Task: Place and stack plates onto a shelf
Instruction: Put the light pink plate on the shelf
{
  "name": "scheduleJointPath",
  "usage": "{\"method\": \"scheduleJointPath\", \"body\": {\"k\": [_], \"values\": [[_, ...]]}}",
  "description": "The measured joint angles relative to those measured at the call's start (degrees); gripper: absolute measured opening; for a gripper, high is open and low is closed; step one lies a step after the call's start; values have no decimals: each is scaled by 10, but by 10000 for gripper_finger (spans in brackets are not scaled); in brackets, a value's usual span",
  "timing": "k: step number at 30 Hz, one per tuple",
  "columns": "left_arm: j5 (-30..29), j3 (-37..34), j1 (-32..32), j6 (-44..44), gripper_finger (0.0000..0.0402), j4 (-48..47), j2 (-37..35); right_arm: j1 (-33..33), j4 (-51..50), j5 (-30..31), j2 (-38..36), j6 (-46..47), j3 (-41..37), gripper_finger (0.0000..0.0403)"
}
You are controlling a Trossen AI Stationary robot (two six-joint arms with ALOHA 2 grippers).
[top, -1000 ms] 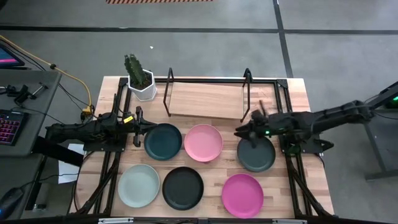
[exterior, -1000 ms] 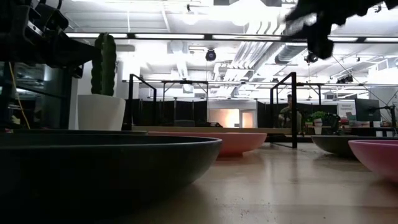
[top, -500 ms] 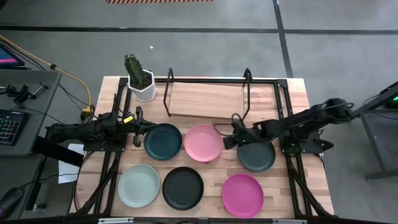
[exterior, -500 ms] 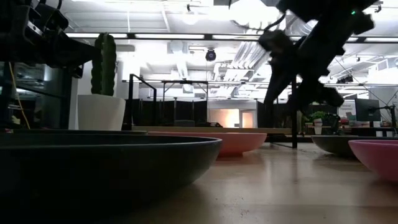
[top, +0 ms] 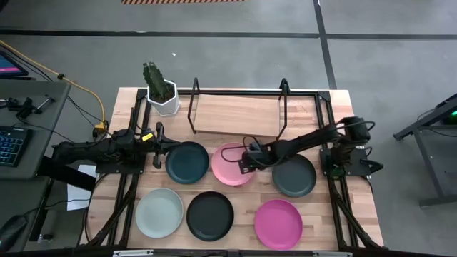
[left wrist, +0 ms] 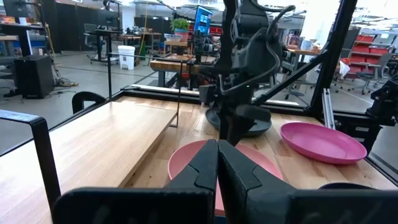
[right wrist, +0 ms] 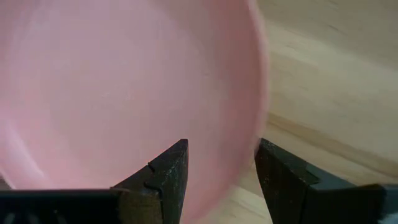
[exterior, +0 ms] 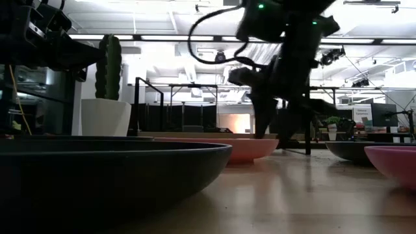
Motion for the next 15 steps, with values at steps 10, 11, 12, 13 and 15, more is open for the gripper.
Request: {"method": "scheduleJointPath", "body": {"k": [10, 11, 12, 13, 15], "values": [[0, 0, 0, 0, 0, 0, 0, -24, -32, 2, 19, -28, 15, 139], [0, 0, 0, 0, 0, 0, 0, -27, -33, 4, 19, -31, 15, 129], [0, 0, 0, 0, 0, 0, 0, -29, -35, 5, 19, -34, 15, 118], [0, 0, 0, 0, 0, 0, 0, -31, -36, 5, 19, -38, 15, 105], [0, 0, 0, 0, 0, 0, 0, -33, -36, 5, 19, -47, 15, 76]]}}
